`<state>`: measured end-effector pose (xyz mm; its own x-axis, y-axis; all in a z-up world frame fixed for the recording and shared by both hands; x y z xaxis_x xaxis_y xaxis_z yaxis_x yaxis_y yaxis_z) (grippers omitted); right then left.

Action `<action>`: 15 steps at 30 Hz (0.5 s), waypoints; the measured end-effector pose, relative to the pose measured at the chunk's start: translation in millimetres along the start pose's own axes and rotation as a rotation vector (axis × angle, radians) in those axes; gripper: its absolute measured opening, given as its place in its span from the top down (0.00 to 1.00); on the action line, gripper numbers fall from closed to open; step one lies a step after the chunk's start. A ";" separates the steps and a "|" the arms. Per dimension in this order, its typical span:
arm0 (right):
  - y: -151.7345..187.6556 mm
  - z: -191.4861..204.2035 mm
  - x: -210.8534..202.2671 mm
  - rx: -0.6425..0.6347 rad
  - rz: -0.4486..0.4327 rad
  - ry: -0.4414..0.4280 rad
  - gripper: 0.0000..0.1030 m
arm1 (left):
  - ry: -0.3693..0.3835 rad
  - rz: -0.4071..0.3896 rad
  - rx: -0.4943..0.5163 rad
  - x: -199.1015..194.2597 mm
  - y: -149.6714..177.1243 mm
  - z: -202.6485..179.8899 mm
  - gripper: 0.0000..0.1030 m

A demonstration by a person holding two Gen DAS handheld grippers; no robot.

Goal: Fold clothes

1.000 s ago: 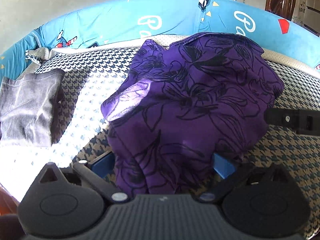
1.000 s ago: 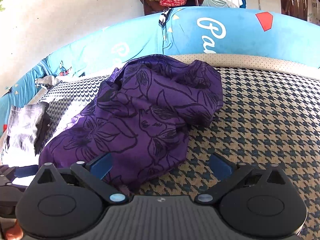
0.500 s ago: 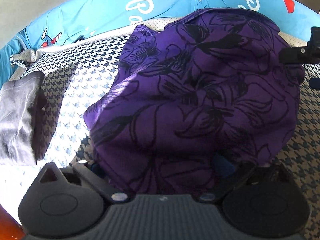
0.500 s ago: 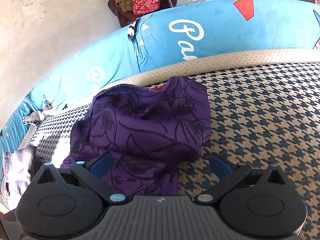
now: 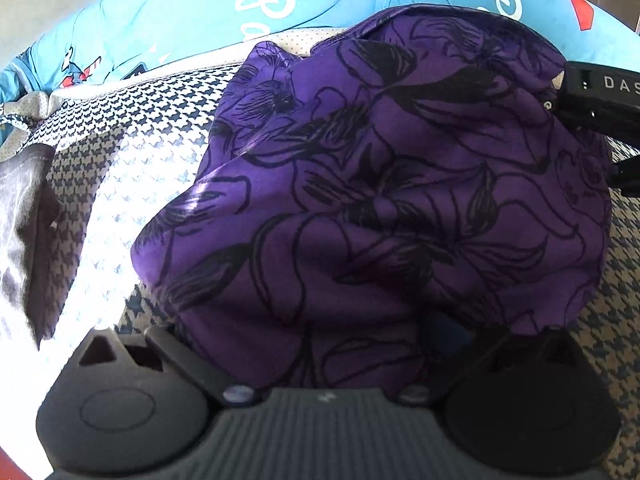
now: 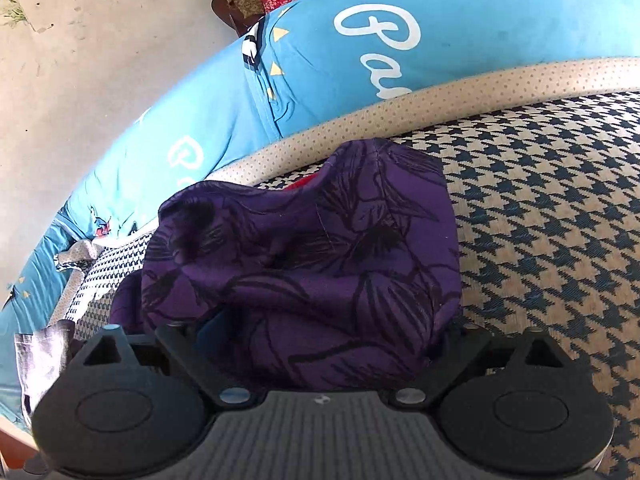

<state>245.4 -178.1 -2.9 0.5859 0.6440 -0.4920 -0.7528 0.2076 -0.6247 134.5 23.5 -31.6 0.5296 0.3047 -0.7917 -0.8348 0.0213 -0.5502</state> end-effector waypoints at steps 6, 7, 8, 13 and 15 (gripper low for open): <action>-2.2 13.1 -6.2 -0.083 -0.029 -0.029 0.65 | -0.014 -0.041 -0.012 -2.0 -10.2 -7.9 0.00; -1.9 14.8 -7.7 -0.097 -0.033 -0.032 0.69 | -0.013 -0.051 -0.016 -2.6 -12.9 -9.5 0.00; -2.3 16.9 -9.4 -0.114 -0.036 -0.035 0.73 | -0.012 -0.062 -0.019 -3.3 -15.7 -11.1 0.00; -6.1 30.3 -23.1 -0.195 -0.065 -0.046 0.77 | -0.012 -0.115 -0.012 -4.0 -32.2 -24.3 0.00; -10.3 35.4 -32.9 -0.209 -0.090 -0.057 0.78 | 0.003 -0.132 -0.013 -4.8 -39.1 -31.0 0.00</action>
<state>223.3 -175.4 41.1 0.6254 0.6714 -0.3977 -0.6166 0.1129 -0.7792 169.2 -8.4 -14.5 0.6354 0.2975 -0.7126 -0.7556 0.0491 -0.6532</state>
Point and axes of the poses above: each gripper's, at about its wrist camera, not at the fingertips, and x roughly the way its jaws point, z to its left, y to its underside, the point moved 7 cm from there along x, roughly the way its jaws point, and after that the axes turned 15 degrees about -y, right-handed, at the moved point
